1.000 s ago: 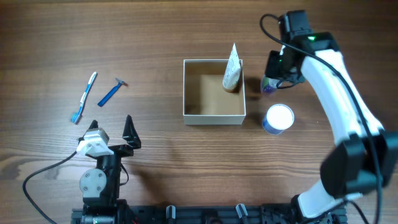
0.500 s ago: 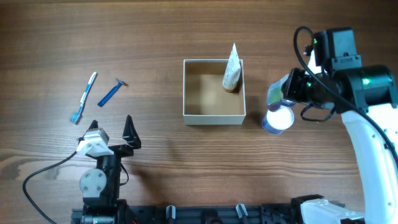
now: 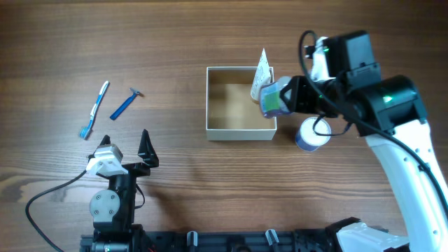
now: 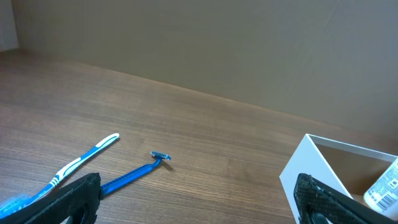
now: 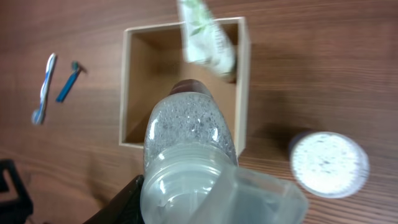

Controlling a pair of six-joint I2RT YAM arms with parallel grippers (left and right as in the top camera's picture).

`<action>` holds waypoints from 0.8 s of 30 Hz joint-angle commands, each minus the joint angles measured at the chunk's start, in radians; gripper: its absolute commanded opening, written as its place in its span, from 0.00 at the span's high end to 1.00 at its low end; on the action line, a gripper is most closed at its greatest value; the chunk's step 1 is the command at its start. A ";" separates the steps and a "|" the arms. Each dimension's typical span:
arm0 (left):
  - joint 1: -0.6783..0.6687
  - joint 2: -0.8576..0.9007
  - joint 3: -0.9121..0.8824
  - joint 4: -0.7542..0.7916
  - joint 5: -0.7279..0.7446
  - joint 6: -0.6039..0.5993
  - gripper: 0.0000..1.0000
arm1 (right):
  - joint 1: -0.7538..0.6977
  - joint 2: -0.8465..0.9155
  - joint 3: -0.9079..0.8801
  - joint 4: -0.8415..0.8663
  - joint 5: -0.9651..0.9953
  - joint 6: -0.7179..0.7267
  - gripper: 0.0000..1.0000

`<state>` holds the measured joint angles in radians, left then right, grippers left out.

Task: Pack container
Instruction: 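Lower the pump bottle into the box beside the tube, release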

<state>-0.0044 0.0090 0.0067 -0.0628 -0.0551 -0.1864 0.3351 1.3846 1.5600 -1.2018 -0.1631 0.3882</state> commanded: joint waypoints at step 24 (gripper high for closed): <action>0.005 -0.002 -0.001 -0.005 -0.013 -0.011 0.00 | 0.055 0.246 -0.120 0.201 0.149 0.032 0.65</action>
<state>-0.0044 0.0090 0.0067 -0.0628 -0.0551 -0.1860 0.3859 1.6238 1.4788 -1.0458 -0.0582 0.4000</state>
